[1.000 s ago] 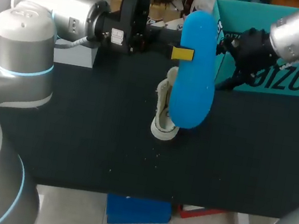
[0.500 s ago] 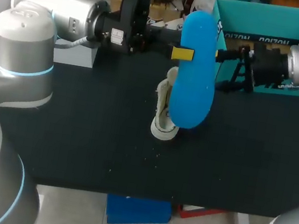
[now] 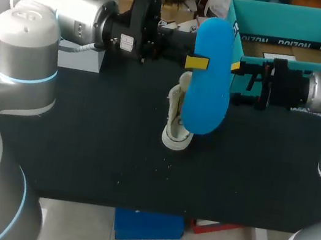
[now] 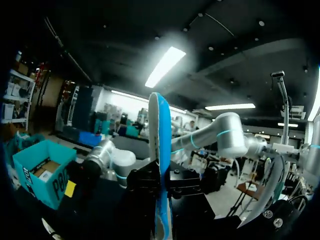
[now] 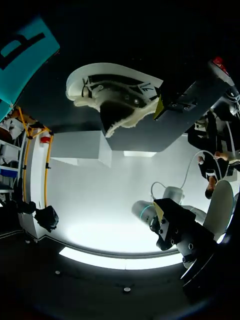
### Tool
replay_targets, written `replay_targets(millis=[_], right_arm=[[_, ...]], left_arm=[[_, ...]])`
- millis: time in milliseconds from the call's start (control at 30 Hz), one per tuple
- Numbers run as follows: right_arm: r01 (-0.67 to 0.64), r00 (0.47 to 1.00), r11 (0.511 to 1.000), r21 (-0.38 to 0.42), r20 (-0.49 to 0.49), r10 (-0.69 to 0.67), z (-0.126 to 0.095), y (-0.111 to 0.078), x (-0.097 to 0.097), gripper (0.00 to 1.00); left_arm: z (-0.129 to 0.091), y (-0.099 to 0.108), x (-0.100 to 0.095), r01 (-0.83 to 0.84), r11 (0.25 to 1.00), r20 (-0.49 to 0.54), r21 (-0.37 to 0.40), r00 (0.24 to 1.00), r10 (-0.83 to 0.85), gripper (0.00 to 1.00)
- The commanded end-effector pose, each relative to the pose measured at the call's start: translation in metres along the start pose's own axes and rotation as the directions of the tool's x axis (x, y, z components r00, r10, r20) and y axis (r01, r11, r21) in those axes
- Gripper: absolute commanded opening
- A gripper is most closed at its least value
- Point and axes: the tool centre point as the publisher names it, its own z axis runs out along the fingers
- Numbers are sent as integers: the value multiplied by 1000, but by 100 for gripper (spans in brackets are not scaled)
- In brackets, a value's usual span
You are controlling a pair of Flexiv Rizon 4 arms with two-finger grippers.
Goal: Take the shoe out of the shoebox, open the shoe tongue, remove and reinsert the insole, then place the shoe into the shoebox
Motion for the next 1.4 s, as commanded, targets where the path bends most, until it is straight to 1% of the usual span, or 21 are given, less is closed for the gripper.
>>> replay_targets(millis=[33,67,733,767,800,833,867,900,933,967,1000,1033,1067,1100,1133,1400], right_arm=[[-1,1000,1000,8,13,1,0,5,3,100],[-1,1000,1000,8,13,1,0,5,3,100],[-1,1000,1000,8,13,1,0,5,3,100],[-1,1000,1000,8,13,1,0,5,3,100],[-1,1000,1000,8,13,1,0,5,3,100],[-1,1000,1000,8,13,1,0,5,3,100],[-1,1000,1000,8,13,1,0,5,3,100],[-1,1000,1000,8,13,1,0,5,3,100],[-1,1000,1000,8,13,1,0,5,3,100],[-1,1000,1000,8,13,1,0,5,3,100],[-1,1000,1000,8,13,1,0,5,3,100],[-1,1000,1000,8,13,1,0,5,3,100],[-1,1000,1000,8,13,1,0,5,3,100],[-1,1000,1000,8,13,1,0,5,3,100],[-1,1000,1000,8,13,1,0,5,3,100],[-1,1000,1000,8,13,1,0,5,3,100]], left_arm=[[11,17,13,-320,915,197,-246,908,370,0],[13,23,13,-310,909,194,-280,909,369,0],[13,23,13,-310,909,194,-280,909,369,0],[17,27,21,-362,868,185,-339,879,439,0],[22,33,33,-428,824,163,-372,843,512,0],[24,39,41,-491,796,154,-352,809,567,0],[25,46,46,-521,753,145,-402,775,615,0],[28,55,53,-557,720,129,-415,747,652,0],[28,62,57,-588,712,134,-385,727,673,0],[29,71,62,-599,668,124,-442,697,706,0],[31,79,65,-633,642,107,-432,672,733,0],[30,86,68,-648,643,111,-408,664,739,0],[29,95,71,-654,622,106,-431,647,755,0],[28,104,73,-656,621,100,-429,648,755,0],[27,112,72,-647,650,111,-398,669,735,0],[27,112,72,-647,650,111,-398,669,735,0]])
